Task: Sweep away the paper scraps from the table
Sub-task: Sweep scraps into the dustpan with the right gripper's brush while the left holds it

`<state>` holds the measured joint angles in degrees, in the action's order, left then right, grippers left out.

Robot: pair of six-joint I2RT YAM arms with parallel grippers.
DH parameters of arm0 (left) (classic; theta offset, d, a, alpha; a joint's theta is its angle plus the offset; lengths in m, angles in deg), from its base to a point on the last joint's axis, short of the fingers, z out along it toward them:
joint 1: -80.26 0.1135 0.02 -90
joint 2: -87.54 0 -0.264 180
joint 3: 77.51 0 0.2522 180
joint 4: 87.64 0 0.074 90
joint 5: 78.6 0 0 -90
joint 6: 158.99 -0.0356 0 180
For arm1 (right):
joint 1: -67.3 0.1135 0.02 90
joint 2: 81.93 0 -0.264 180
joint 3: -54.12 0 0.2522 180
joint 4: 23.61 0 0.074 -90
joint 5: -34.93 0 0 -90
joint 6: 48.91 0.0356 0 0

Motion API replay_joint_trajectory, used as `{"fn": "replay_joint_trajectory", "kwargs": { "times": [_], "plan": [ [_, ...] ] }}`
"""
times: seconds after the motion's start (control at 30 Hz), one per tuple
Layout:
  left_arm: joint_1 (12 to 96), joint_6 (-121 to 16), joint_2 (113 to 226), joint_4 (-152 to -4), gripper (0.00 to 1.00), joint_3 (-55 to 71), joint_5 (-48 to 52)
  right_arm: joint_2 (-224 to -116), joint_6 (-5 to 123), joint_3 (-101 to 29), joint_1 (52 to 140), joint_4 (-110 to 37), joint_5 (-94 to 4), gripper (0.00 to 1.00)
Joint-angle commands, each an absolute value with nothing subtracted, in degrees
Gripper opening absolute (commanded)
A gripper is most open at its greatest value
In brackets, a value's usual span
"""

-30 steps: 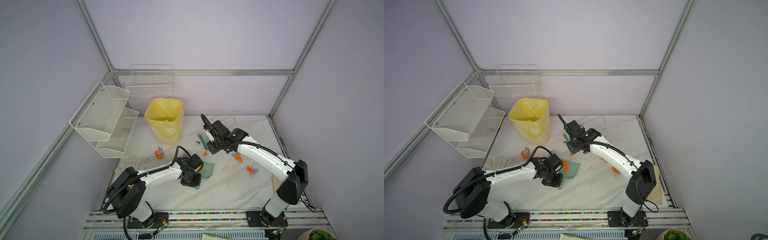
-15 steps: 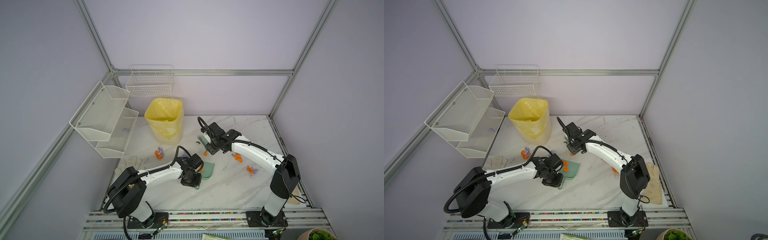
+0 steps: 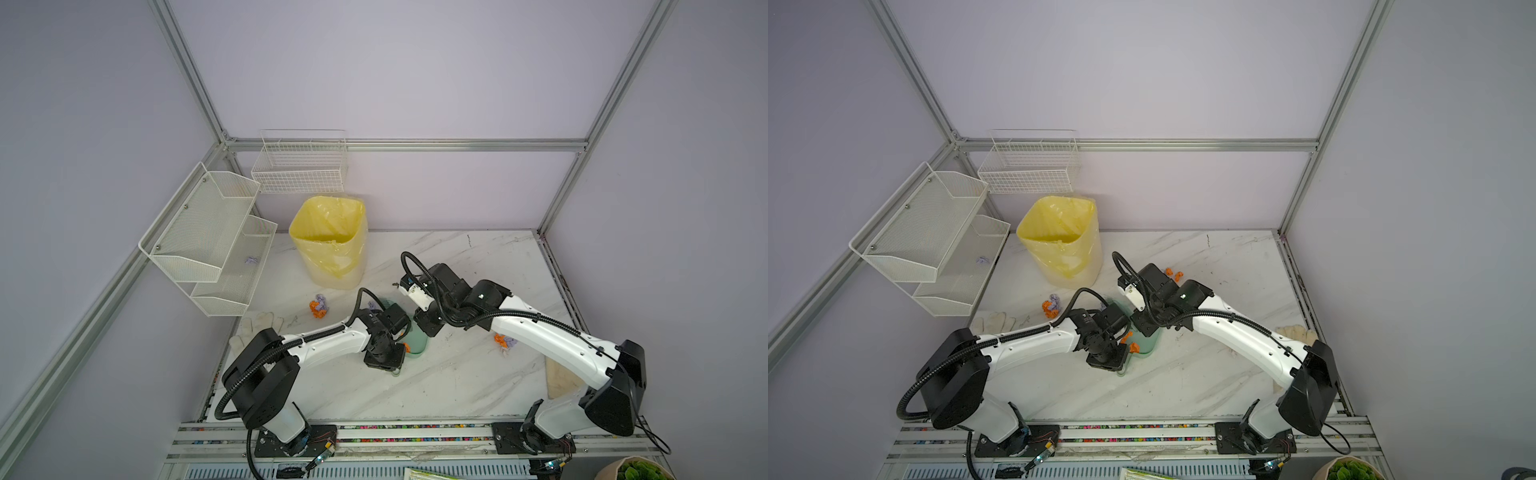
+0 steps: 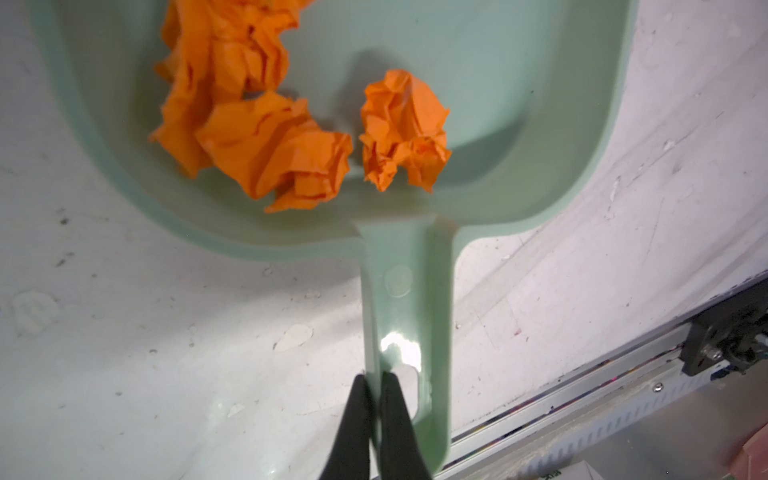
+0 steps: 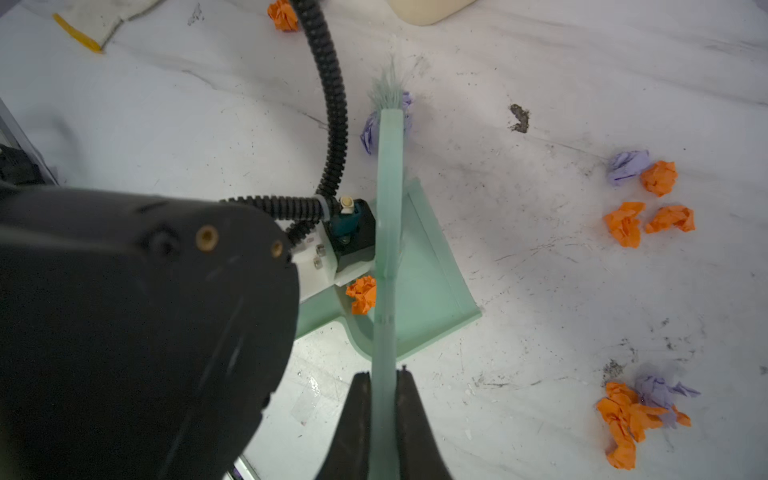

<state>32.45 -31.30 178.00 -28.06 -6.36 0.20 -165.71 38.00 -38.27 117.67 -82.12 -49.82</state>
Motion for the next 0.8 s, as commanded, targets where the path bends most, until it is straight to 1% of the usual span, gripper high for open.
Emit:
{"fn": "replay_joint_trajectory", "kwargs": {
  "times": [0.0, 0.13, 0.43, 0.57, 0.77],
  "plan": [
    [32.5, -32.5, 177.8, -28.0, 0.0, -1.3, 0.5, -162.0, 42.7, -37.7, 117.7, -83.2, -49.8, 0.0],
    [32.5, -32.8, 177.1, -28.2, 0.0, -1.0, 0.7, -161.3, 46.3, -38.5, 117.1, -83.8, -55.4, 0.0],
    [32.4, -32.7, 174.1, -29.0, 0.0, -1.5, 3.6, -161.5, 49.6, -38.8, 112.7, -80.9, -61.8, 0.0],
    [32.4, -32.6, 173.1, -29.1, 0.0, -1.7, 4.8, -158.8, 52.0, -37.5, 111.1, -76.7, -62.6, 0.0],
    [32.4, -33.1, 169.7, -31.9, 0.0, -4.6, 8.0, -155.5, 55.8, -34.3, 110.0, -70.9, -61.1, 0.0]
  ]
}}
